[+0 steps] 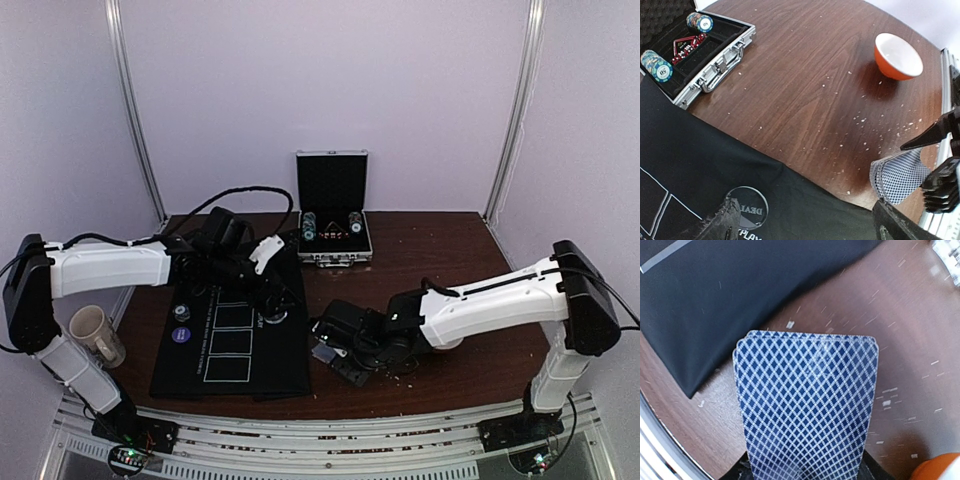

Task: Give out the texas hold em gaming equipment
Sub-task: Pick up the face-down deck piles from the center of the board.

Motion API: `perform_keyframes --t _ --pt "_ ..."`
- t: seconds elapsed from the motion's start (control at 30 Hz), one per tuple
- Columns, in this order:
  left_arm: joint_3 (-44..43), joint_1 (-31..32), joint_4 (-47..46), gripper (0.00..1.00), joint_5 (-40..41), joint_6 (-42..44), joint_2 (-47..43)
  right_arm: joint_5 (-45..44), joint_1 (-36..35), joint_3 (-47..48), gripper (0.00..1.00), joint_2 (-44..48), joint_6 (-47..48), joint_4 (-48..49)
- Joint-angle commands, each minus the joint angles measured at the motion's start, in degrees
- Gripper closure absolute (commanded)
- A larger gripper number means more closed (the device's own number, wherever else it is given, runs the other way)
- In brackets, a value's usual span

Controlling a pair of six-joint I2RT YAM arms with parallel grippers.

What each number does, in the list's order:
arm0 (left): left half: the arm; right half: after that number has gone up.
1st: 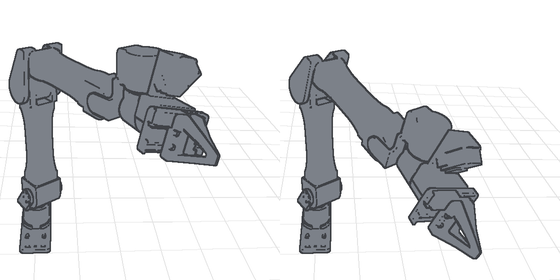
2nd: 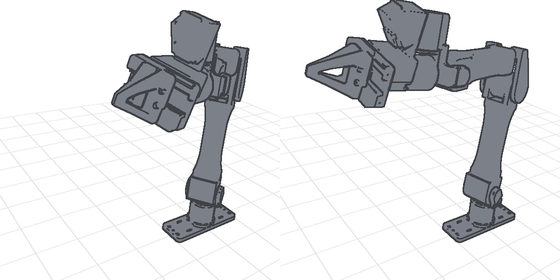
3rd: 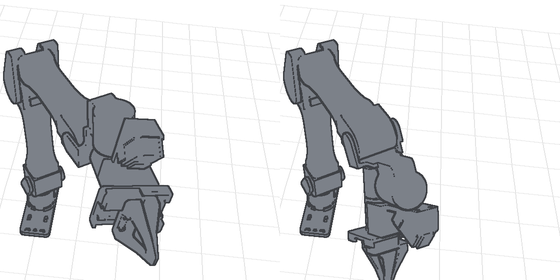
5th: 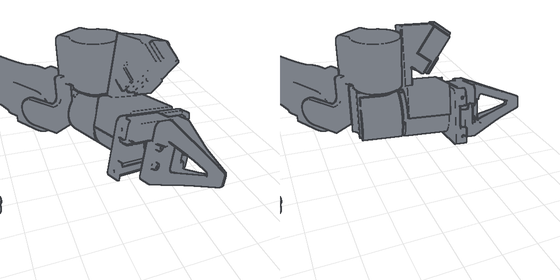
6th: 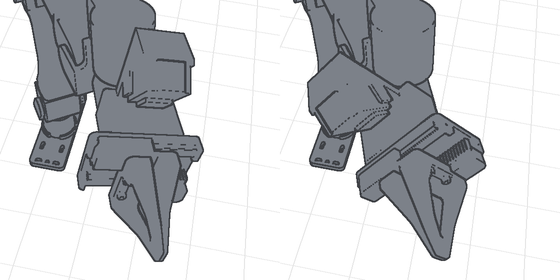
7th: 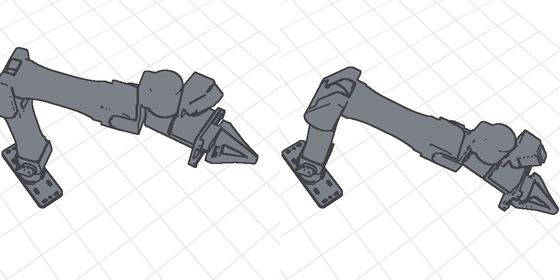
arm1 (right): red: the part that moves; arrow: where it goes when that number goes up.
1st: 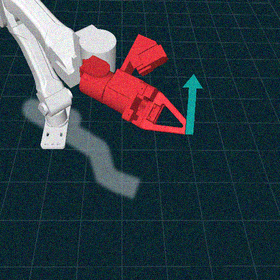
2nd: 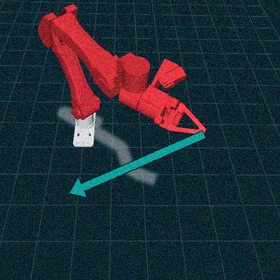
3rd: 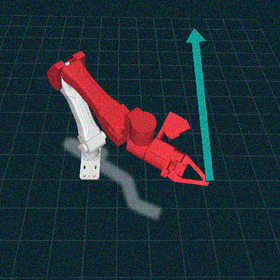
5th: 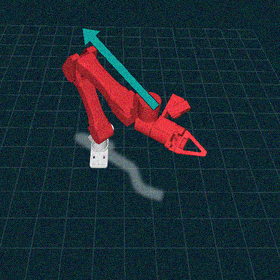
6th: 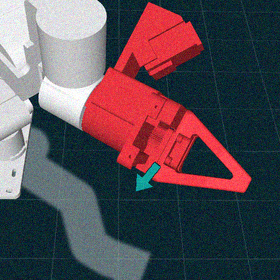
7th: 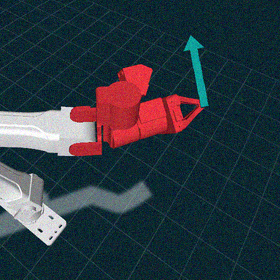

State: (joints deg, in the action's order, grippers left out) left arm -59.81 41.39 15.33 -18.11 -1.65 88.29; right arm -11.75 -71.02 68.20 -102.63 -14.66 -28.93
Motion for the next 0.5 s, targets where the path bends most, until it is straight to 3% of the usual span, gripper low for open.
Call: perform_keyframes --t 0.0,0.1,0.17,0.47 --pt "-3.28 -2.01 0.75 0.12 -8.95 -5.95 -0.08 -6.00 -0.13 1.55 0.47 5.49 5.06 -1.09" --pt "-3.43 -3.90 0.46 0.27 -15.07 -9.41 0.40 -7.23 -0.12 2.49 0.47 7.04 7.45 -0.79" --pt "-2.90 -4.25 -0.44 0.29 -17.86 -11.15 0.44 -7.95 -0.17 3.03 0.47 7.78 9.33 -0.24" --pt "3.06 -4.12 -10.63 0.12 -32.26 -17.30 1.37 -9.70 -0.33 8.75 0.47 6.12 16.85 2.01"
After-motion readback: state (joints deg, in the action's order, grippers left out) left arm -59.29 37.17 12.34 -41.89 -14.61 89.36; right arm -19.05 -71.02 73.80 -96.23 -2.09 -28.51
